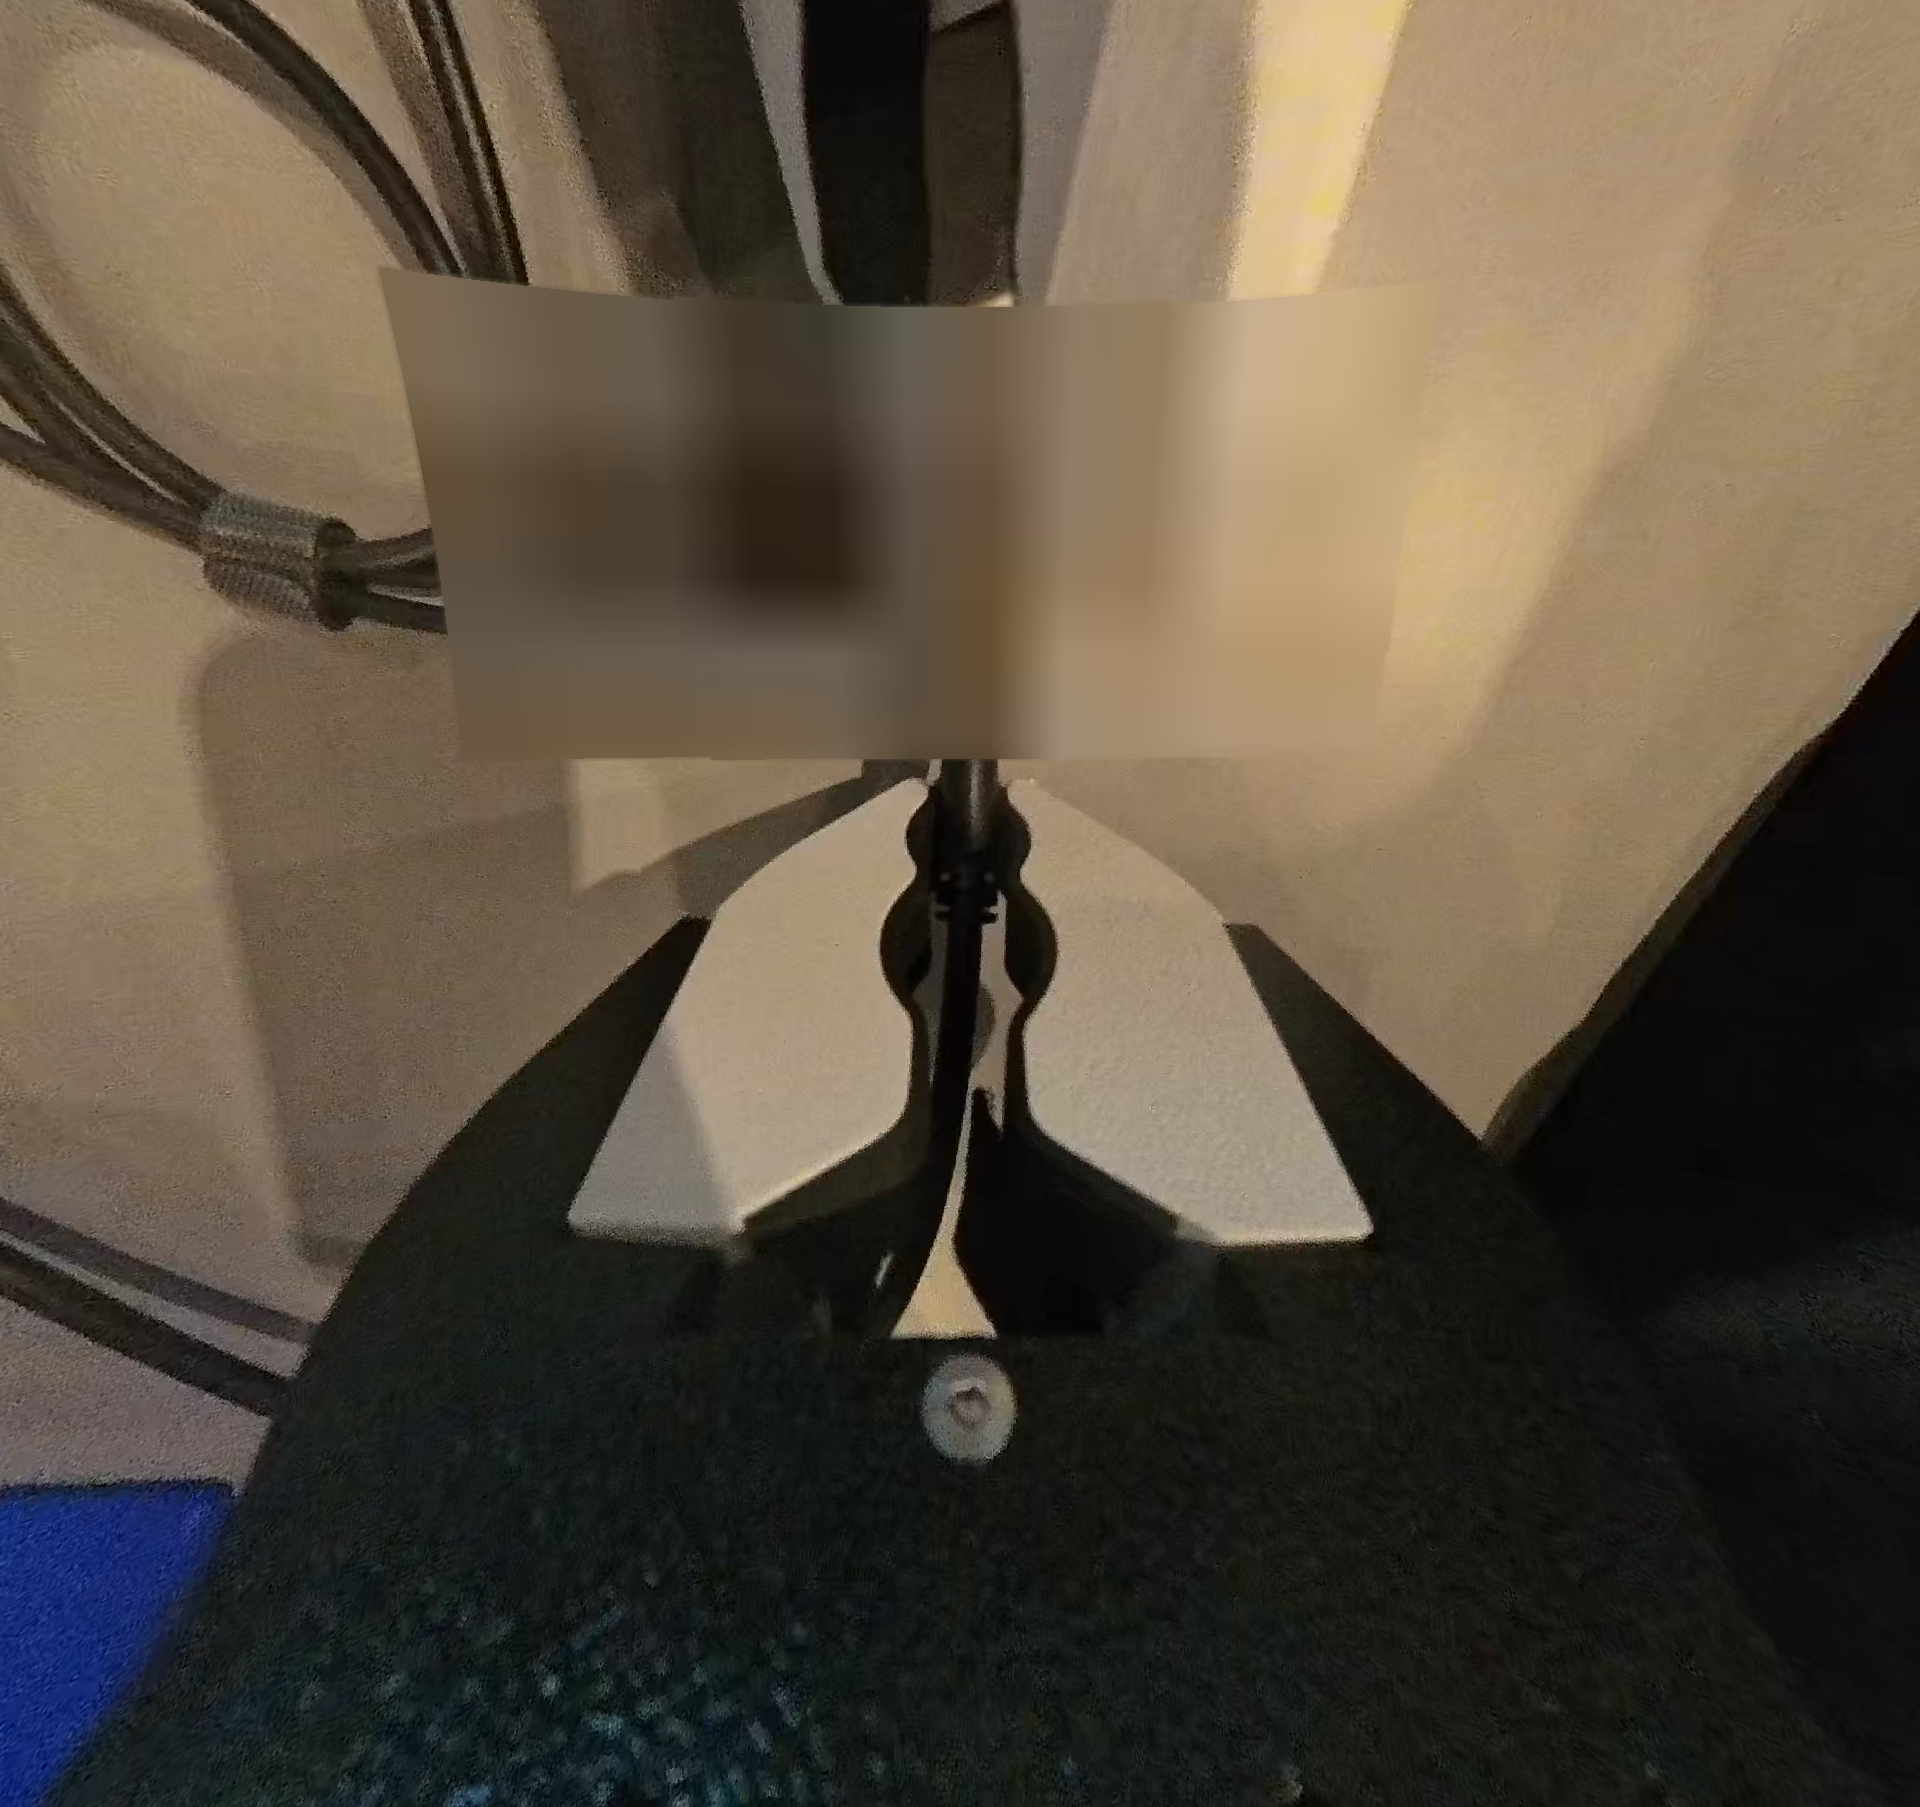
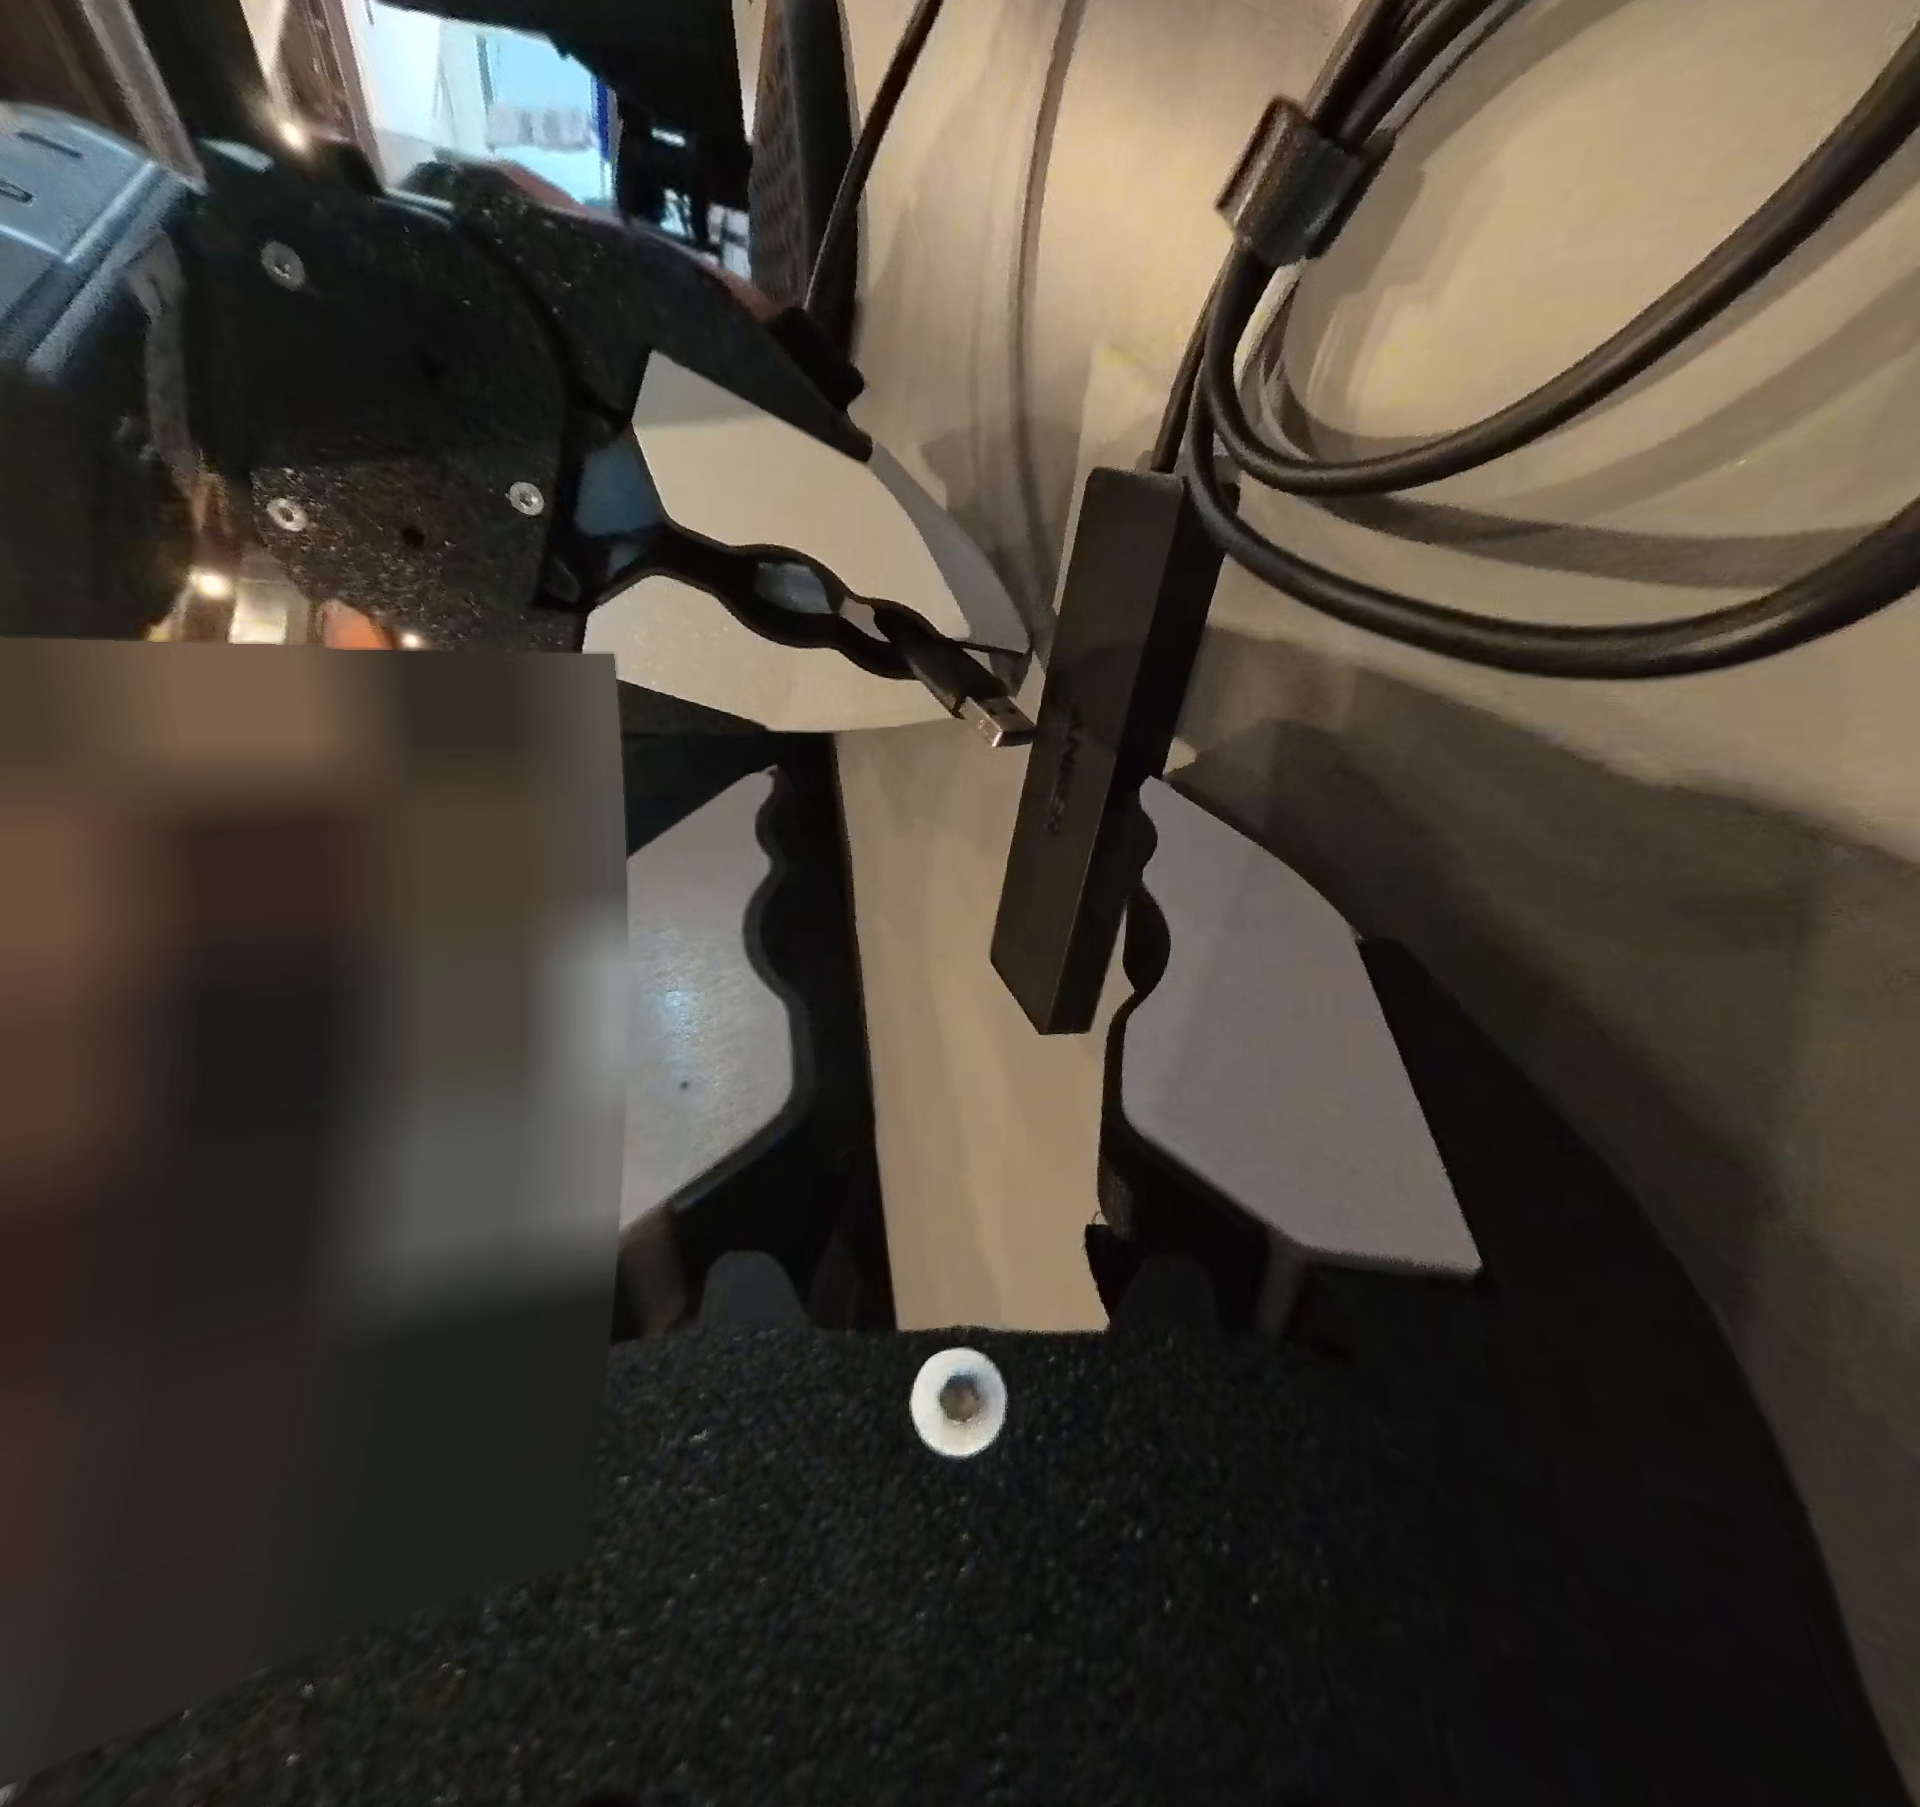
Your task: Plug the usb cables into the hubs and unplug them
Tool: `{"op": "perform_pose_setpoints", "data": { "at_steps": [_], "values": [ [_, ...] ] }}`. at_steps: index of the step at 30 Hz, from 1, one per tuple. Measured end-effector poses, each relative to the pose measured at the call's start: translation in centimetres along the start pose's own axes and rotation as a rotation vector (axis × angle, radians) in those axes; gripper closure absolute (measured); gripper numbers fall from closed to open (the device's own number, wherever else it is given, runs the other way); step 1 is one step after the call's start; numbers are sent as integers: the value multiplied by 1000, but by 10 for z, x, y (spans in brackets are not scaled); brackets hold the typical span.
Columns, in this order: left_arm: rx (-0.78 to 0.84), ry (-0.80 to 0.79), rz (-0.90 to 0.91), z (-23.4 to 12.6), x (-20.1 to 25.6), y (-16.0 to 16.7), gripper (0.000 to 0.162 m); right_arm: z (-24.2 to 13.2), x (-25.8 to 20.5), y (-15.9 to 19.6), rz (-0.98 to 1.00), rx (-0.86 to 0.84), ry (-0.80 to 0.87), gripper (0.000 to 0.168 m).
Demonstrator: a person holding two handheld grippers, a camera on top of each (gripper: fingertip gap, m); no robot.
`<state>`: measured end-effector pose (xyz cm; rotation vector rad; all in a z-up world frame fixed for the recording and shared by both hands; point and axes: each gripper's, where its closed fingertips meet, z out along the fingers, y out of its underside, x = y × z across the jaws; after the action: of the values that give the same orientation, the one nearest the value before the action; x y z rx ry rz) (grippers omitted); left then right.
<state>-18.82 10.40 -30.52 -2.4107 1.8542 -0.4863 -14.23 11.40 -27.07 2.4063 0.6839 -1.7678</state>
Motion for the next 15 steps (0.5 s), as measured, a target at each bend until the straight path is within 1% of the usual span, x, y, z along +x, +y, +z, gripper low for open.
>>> {"op": "perform_pose_setpoints", "data": {
  "at_steps": [5,6,7,9,13,15],
  "values": [
    [-14,-10,2,-1,0,4,154,1,-4,0,0,57,-37,107],
    [-13,-10,1,-1,0,4,154,1,-5,0,-5,66,-38,105],
    [-16,-10,0,-1,0,4,153,1,-7,0,-8,78,-46,107],
    [-19,-11,-1,-1,0,5,153,1,-8,-1,5,100,-51,105],
    [-14,-9,-4,-2,0,5,154,5,-2,3,2,83,46,113],
    [-5,-4,-11,-2,0,4,154,4,-2,6,5,57,91,111]
  ]
}}
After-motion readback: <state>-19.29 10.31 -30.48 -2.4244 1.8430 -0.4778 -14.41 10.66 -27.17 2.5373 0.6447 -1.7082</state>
